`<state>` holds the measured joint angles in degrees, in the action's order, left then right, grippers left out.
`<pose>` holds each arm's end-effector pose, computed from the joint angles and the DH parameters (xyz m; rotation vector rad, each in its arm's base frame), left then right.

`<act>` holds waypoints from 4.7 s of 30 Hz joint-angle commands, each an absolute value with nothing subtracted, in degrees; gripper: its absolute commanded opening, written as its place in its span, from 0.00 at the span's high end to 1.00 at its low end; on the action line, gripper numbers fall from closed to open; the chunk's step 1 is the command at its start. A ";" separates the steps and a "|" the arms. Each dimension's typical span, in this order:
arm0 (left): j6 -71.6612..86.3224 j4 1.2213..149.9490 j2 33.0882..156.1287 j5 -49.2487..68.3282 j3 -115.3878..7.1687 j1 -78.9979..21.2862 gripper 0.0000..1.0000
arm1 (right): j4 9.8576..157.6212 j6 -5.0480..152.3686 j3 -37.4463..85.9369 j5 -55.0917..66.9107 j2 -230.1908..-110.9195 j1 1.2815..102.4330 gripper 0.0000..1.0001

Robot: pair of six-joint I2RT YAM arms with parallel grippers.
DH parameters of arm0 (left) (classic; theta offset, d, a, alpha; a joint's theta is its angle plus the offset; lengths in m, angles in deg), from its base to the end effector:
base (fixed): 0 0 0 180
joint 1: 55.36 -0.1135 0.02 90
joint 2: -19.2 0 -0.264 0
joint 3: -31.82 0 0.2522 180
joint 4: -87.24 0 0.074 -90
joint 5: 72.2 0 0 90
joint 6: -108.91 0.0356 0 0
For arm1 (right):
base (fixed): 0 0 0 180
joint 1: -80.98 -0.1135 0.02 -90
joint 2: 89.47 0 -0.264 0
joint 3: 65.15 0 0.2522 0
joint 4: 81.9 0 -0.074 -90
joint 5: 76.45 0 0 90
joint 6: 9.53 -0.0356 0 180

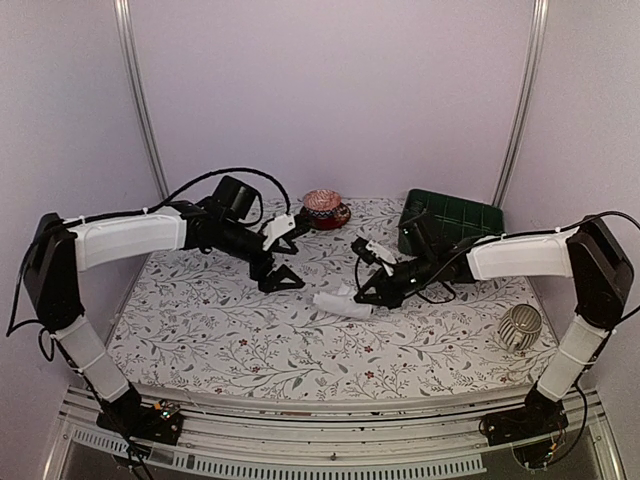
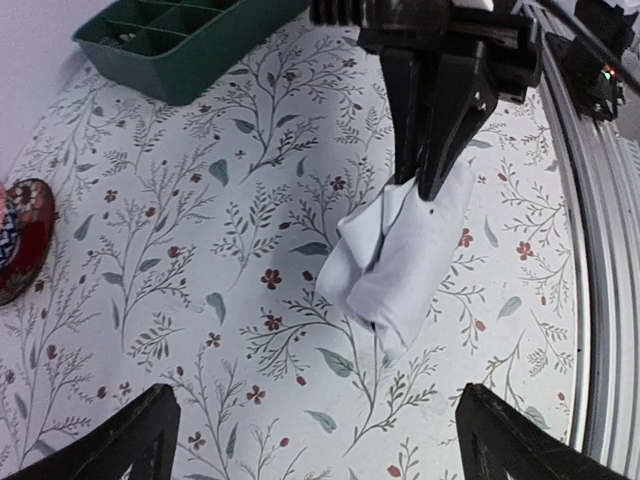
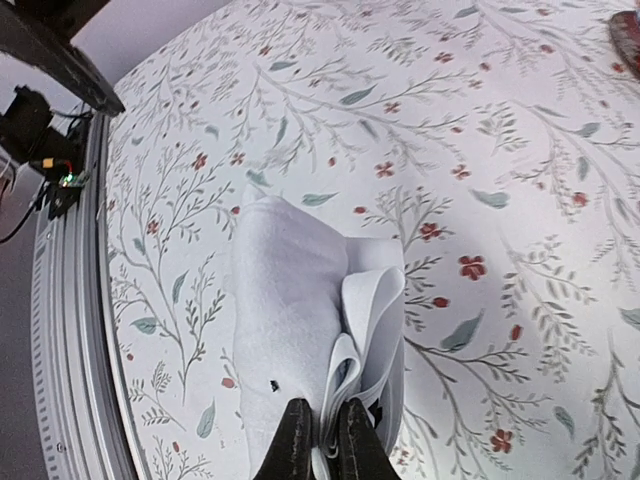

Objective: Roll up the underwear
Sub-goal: Pick up the underwear from the center of the board, then move the storage box to the center of the board, then place the underwear in the storage box.

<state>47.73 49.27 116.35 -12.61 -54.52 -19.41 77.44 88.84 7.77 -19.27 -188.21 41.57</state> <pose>0.2886 -0.2316 0.2494 1.4737 1.8713 -0.6982 0.2649 0.2426 0.1892 -1.2289 2.0783 0.9366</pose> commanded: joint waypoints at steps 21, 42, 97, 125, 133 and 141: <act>42.26 76.74 110.17 -7.46 -32.53 -21.69 0.01 | 62.93 52.88 38.40 48.98 -193.74 47.59 0.98; 42.82 76.73 111.58 -7.59 -32.87 -21.71 0.02 | 52.70 40.45 57.66 57.12 -217.48 50.84 0.98; 41.63 73.48 114.57 -9.01 -35.55 -21.69 0.02 | 33.90 43.99 43.50 30.66 -209.32 50.14 0.98; 41.86 73.22 115.56 -8.58 -35.97 -21.69 0.02 | 21.25 54.70 48.44 32.46 -211.61 47.66 0.69; 41.86 73.22 114.87 -8.57 -35.75 -21.69 0.01 | 16.61 55.17 54.90 33.10 -210.38 47.70 0.37; 41.69 73.21 114.32 -8.21 -35.56 -21.69 0.01 | 12.97 54.86 59.40 35.83 -205.32 47.37 0.17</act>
